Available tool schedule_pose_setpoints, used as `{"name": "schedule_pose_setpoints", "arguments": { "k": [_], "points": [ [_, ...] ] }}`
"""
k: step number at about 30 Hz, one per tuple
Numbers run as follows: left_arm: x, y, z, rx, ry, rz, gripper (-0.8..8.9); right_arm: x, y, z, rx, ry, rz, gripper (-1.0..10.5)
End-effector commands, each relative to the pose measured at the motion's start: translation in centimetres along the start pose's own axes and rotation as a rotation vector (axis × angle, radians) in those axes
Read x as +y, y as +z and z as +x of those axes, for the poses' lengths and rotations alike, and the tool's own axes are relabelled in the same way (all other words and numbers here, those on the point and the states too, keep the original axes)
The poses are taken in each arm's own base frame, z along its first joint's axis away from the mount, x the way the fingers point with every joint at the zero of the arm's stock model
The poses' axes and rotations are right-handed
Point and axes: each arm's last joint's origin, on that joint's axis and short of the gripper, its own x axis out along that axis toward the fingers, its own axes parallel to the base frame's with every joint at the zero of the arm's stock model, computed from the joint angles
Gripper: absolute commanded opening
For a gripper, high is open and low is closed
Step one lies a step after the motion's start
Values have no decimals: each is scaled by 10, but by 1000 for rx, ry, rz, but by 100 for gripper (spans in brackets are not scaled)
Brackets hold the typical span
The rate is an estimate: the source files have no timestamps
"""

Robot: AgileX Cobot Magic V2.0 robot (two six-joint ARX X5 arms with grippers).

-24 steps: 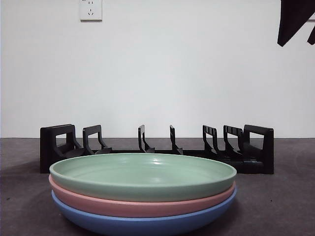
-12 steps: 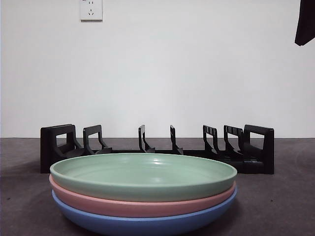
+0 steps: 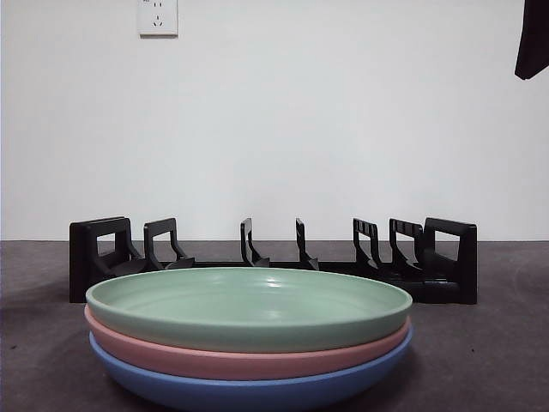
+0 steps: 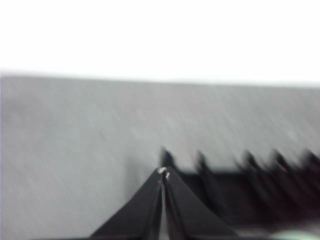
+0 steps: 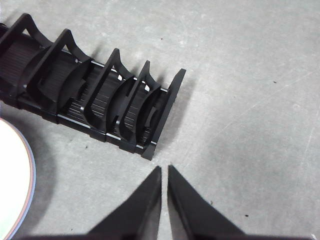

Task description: Place the plate

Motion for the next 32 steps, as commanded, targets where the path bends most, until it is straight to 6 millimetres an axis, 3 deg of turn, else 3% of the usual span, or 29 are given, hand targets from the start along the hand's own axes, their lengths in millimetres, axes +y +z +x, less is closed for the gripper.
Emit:
{"name": "schedule_pose_setpoints", "arguments": {
  "k": [1, 3, 5, 11, 19, 32],
  "points": [
    [14, -60, 11, -45, 68, 69, 7, 1, 3, 0, -12, 3, -8, 17],
    [25, -99, 14, -63, 100, 70, 7, 1, 3, 0, -12, 3, -8, 17],
    [30, -119, 17, -68, 93, 63, 7, 1, 3, 0, -12, 3, -8, 17],
    [43, -156, 26, -128, 144, 5, 7, 1, 3, 0, -12, 3, -8, 17],
    [44, -158, 26, -127, 151, -108, 7, 1, 3, 0, -12, 3, -8, 17],
    [44, -158, 26, -129, 151, -110, 7, 1, 3, 0, -12, 3, -8, 17]
  ]
}}
